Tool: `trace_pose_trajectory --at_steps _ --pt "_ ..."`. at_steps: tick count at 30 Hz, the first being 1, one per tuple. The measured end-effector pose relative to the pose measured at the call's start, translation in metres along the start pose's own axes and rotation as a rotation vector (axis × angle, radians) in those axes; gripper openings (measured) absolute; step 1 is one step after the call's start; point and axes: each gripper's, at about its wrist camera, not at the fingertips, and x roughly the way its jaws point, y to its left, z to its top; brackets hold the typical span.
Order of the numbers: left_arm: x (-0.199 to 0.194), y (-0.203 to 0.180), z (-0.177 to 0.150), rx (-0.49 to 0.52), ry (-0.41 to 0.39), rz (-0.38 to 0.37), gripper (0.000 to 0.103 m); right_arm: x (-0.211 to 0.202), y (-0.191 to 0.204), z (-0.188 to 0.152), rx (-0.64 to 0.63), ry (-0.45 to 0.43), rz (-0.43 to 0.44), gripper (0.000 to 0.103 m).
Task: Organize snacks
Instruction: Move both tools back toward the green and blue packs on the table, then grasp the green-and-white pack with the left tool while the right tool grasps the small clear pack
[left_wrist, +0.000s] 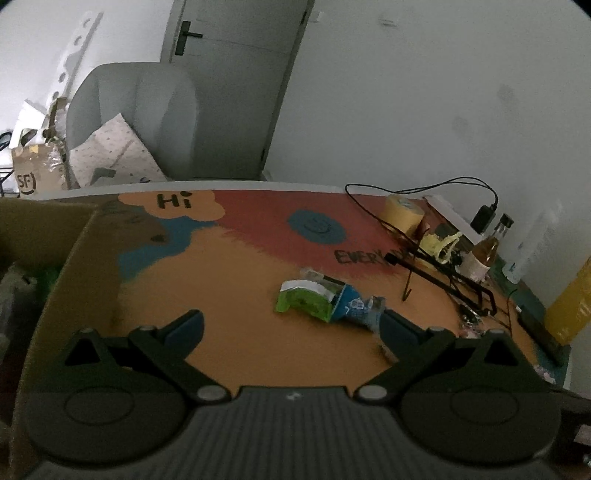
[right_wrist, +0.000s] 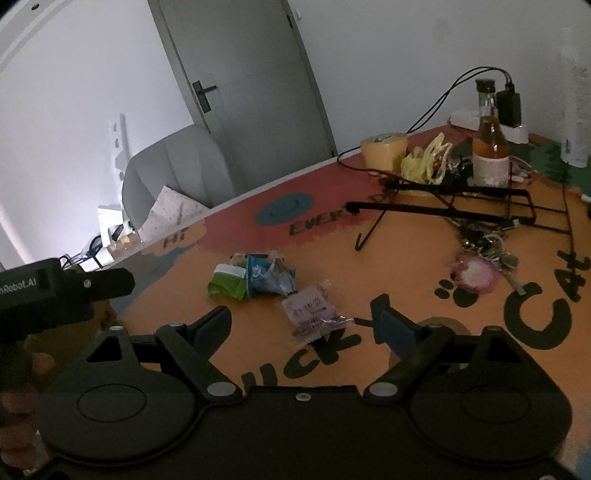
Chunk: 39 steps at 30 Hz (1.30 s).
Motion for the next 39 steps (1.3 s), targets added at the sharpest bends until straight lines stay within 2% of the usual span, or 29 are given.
trace_pose_trajectory --at_steps 13,16,19,20,21,24,32,35,37,39 --pt "0.051 -0.007 0.004 0.035 0.027 0.013 0.097 0.047 -0.005 0.005 -0.022 0.047 0.013 0.077" --pt "0.064 -0.008 0.005 0.039 0.035 0.018 0.096 0.057 -0.006 0.003 -0.03 0.061 0.023 0.067" --pt "0.077 -0.009 0.007 0.051 0.041 0.023 0.096 0.062 -0.007 0.003 -0.053 0.055 0.007 0.053" --pt "0.082 -0.009 0.008 0.055 0.045 0.027 0.096 0.063 -0.008 0.003 -0.06 0.052 0.004 0.042" --pt "0.086 -0.009 0.009 0.056 0.049 0.03 0.096 0.064 -0.009 0.004 -0.066 0.055 0.007 0.035" --pt "0.1 -0.01 0.011 0.058 0.055 0.037 0.095 0.063 -0.014 0.007 -0.054 0.057 0.02 0.033" --pt "0.128 -0.013 0.003 0.061 0.078 0.042 0.086 0.059 -0.031 0.014 -0.008 0.03 -0.023 0.033" --pt "0.13 -0.016 0.001 0.083 0.055 0.058 0.085 0.06 -0.034 0.015 -0.002 0.032 -0.034 0.033" --pt "0.131 -0.018 0.0 0.1 0.046 0.067 0.084 0.061 -0.034 0.014 -0.006 0.036 -0.039 0.034" --pt "0.132 -0.02 -0.001 0.114 0.038 0.084 0.078 0.061 -0.031 0.014 -0.018 0.037 -0.042 0.04"
